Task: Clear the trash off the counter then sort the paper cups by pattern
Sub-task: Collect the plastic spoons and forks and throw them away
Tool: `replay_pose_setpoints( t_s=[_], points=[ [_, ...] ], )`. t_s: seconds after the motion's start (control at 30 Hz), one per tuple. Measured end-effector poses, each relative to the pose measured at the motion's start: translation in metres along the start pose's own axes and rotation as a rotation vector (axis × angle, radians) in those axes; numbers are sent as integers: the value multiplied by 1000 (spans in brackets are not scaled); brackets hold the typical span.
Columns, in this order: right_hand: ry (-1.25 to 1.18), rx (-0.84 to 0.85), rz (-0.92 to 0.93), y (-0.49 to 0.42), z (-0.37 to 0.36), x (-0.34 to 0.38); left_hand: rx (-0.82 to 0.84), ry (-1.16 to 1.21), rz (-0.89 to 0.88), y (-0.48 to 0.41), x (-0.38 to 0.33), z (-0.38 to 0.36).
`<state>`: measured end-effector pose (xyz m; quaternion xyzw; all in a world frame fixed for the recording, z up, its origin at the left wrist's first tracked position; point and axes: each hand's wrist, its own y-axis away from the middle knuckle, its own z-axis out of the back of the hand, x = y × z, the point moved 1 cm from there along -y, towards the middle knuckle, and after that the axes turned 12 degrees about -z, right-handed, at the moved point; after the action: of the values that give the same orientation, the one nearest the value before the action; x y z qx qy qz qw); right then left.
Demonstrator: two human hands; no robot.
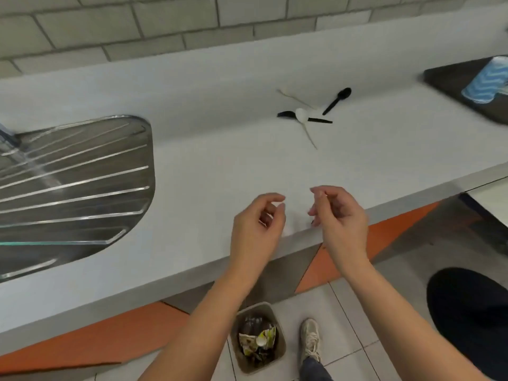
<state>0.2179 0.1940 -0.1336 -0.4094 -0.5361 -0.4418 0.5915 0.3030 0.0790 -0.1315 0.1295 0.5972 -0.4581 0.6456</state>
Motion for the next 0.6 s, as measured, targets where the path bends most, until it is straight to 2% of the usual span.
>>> replay_pose_setpoints(
  t_s=[0.2, 0.3, 0.47, 0.6],
  points=[
    [25, -70, 51, -105, 18, 35, 8, -200, 71, -123, 7, -50],
    [90, -52, 43, -168, 25, 45, 85, -410, 112, -178, 14, -86],
    [356, 31, 58, -271, 23, 53, 246, -766, 317, -239, 43, -134],
    [591, 140, 72, -329, 10, 50, 299, -844, 394, -250, 58, -144]
  ],
)
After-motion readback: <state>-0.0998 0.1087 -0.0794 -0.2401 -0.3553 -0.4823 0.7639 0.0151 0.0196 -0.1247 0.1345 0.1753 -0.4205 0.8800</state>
